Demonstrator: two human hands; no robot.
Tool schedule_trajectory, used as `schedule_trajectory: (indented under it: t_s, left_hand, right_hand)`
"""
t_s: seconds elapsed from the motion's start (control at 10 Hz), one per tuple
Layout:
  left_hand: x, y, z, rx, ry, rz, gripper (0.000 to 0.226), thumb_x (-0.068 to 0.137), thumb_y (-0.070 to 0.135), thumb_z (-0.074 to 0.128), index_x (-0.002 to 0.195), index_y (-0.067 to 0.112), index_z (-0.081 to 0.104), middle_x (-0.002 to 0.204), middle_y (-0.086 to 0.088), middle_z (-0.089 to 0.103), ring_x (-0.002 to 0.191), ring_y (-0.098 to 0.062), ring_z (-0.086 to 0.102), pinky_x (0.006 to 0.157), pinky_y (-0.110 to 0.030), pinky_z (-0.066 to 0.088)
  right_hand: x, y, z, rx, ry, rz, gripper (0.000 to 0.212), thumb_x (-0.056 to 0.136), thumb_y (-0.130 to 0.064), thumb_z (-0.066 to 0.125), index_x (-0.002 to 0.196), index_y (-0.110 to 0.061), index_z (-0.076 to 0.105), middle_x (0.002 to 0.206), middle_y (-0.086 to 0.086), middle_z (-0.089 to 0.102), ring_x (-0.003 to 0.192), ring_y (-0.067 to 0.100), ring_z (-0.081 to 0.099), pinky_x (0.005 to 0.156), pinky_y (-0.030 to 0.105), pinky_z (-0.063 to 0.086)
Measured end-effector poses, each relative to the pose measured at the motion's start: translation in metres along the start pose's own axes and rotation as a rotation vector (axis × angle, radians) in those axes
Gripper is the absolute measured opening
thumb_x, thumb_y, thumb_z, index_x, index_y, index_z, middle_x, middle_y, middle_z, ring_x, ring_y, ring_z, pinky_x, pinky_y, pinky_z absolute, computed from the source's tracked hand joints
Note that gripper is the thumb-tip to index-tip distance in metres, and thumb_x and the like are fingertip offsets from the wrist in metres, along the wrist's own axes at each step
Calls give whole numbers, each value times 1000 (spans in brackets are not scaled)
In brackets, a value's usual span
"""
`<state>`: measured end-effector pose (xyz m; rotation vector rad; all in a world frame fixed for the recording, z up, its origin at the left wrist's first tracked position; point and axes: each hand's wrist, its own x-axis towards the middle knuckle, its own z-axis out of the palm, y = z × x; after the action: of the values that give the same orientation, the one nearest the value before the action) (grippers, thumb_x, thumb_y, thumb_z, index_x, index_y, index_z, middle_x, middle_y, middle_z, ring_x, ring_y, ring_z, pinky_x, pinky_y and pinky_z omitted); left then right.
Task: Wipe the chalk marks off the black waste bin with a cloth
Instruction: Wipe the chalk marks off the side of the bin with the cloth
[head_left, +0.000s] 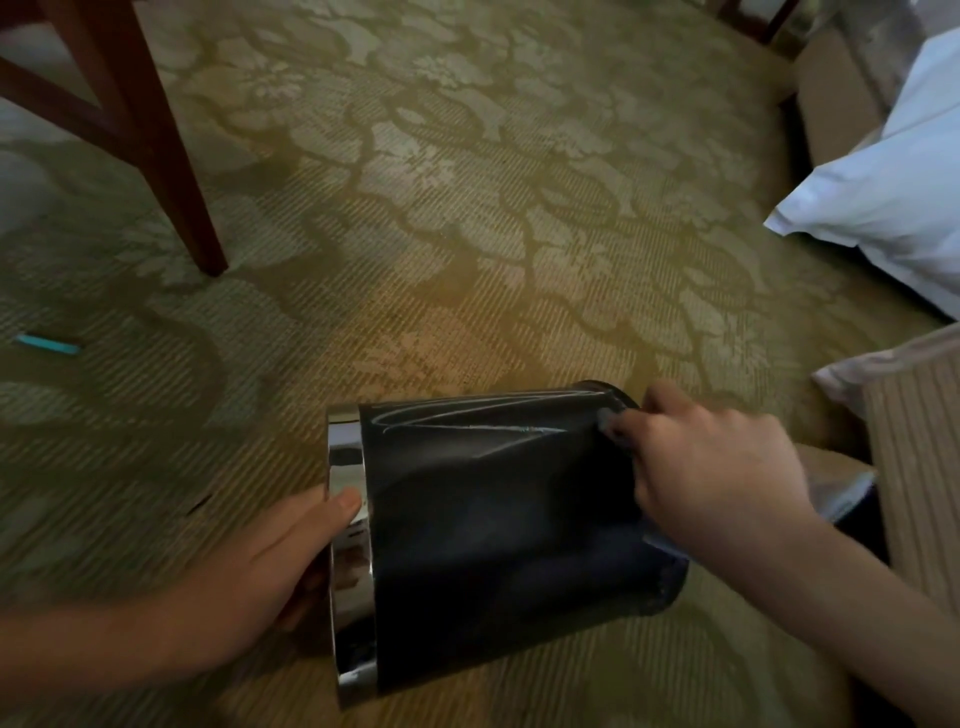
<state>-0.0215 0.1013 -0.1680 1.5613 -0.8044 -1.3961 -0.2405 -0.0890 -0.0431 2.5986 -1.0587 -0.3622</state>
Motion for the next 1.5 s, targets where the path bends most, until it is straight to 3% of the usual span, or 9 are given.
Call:
schedule_trajectory:
  t_s: [0.2, 0.6, 0.7, 0.8, 1.1, 1.2, 1.3, 1.4, 1.5]
  left_hand:
    - [0, 0, 0, -6, -13, 25, 59, 72, 78, 48, 65, 21, 62, 61, -2, 60, 53, -19, 52, 46, -27, 44]
    - [-4, 6, 1, 8, -41, 56, 63, 90, 65, 41, 88, 8, 69, 80, -17, 69, 77, -34, 65, 69, -37, 55]
    - [-8, 10, 3, -25, -55, 77, 43, 87, 50, 39, 81, 26, 74, 77, 0, 73, 67, -6, 67, 59, -11, 51]
    - [-12, 15, 4, -33, -85, 99, 43, 87, 47, 39, 95, 23, 73, 97, -4, 74, 88, -12, 69, 70, -11, 51]
    - [-13, 21, -4, 102, -115, 161, 55, 90, 46, 33, 110, 7, 67, 109, -1, 71, 101, -9, 65, 85, -8, 45]
    - [-15, 16, -4, 203, -137, 193, 53, 100, 40, 23, 108, 6, 63, 109, -14, 65, 106, -18, 61, 94, -19, 44]
    - [-24, 16, -2, 632, 176, 349, 62, 101, 53, 2, 111, 12, 47, 113, -9, 49, 111, -19, 42, 77, 8, 30]
    - [-29, 15, -3, 1051, 151, 409, 55, 103, 45, 1, 106, 15, 46, 76, 36, 68, 104, -11, 43, 66, 9, 31]
    - [-31, 19, -5, 852, -211, 89, 129, 63, 93, -10, 138, 1, 39, 126, 12, 63, 121, -14, 30, 92, -3, 28]
  right_hand:
    - [0, -75, -14, 275, 118, -296, 33, 58, -35, 79, 89, -32, 68, 81, -5, 55, 62, 16, 57, 49, 27, 27]
    - [14, -25, -2, 53, 32, -68, 31, 81, -41, 55, 111, -39, 59, 100, -10, 51, 82, 18, 62, 54, 29, 27]
    - [14, -84, -20, 299, 22, -307, 30, 78, -39, 60, 107, -35, 59, 89, -7, 37, 70, 17, 43, 53, 29, 17]
    - [20, -104, -32, 343, -1, -386, 24, 79, -36, 60, 103, -33, 60, 87, -6, 36, 69, 15, 38, 52, 29, 18]
    - [43, -29, -29, 180, -151, -217, 35, 79, -42, 42, 109, -42, 61, 111, -8, 64, 100, 21, 61, 74, 32, 48]
    - [60, -82, -32, 212, -30, -366, 32, 79, -35, 49, 107, -33, 64, 105, -2, 65, 95, 25, 63, 67, 31, 42]
    - [75, -119, -42, 241, -22, -442, 23, 81, -29, 53, 101, -27, 65, 96, -2, 63, 87, 24, 61, 62, 31, 35]
    - [73, -98, -35, 289, -75, -448, 29, 81, -30, 51, 107, -34, 64, 104, -7, 65, 95, 21, 61, 71, 33, 45]
    - [52, -58, -31, 312, -172, -438, 37, 78, -38, 48, 112, -50, 56, 107, -18, 62, 100, 12, 60, 77, 30, 47]
